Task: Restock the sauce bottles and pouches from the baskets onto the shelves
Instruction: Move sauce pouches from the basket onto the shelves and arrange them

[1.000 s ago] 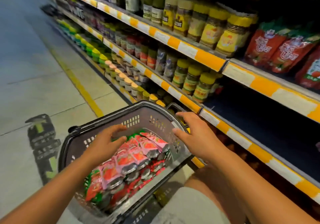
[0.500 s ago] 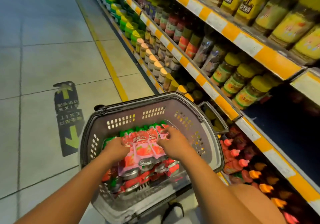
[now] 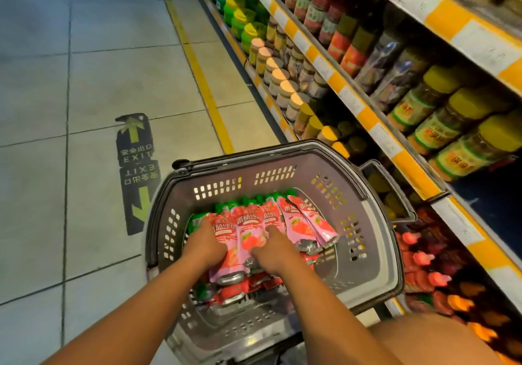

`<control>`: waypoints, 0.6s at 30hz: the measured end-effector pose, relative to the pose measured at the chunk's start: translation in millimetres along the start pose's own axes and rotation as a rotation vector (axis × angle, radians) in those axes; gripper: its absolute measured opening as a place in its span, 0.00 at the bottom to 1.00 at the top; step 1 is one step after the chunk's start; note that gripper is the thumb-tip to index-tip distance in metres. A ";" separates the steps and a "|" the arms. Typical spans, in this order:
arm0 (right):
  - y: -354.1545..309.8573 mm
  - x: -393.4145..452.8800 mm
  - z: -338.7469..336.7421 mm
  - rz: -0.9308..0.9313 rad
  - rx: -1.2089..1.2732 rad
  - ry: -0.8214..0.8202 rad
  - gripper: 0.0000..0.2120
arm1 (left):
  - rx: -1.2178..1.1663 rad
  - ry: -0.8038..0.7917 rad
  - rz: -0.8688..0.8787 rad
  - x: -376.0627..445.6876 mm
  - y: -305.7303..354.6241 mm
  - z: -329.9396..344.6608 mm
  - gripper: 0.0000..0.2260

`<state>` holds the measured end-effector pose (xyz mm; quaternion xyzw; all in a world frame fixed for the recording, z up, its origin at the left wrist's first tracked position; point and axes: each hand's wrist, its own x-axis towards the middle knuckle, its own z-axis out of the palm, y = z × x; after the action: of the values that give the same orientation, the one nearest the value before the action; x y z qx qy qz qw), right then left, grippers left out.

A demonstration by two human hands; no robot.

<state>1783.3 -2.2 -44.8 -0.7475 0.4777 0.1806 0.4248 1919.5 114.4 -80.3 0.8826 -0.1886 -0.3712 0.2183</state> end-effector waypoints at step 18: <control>-1.1 19.4 -1.0 0.142 0.319 0.053 0.42 | -0.154 0.038 -0.159 7.4 -3.5 4.8 0.26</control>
<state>1793.4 -13.7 -56.9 -0.6394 0.5629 0.1123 0.5115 1921.4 112.4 -89.4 0.8822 -0.0846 -0.3842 0.2589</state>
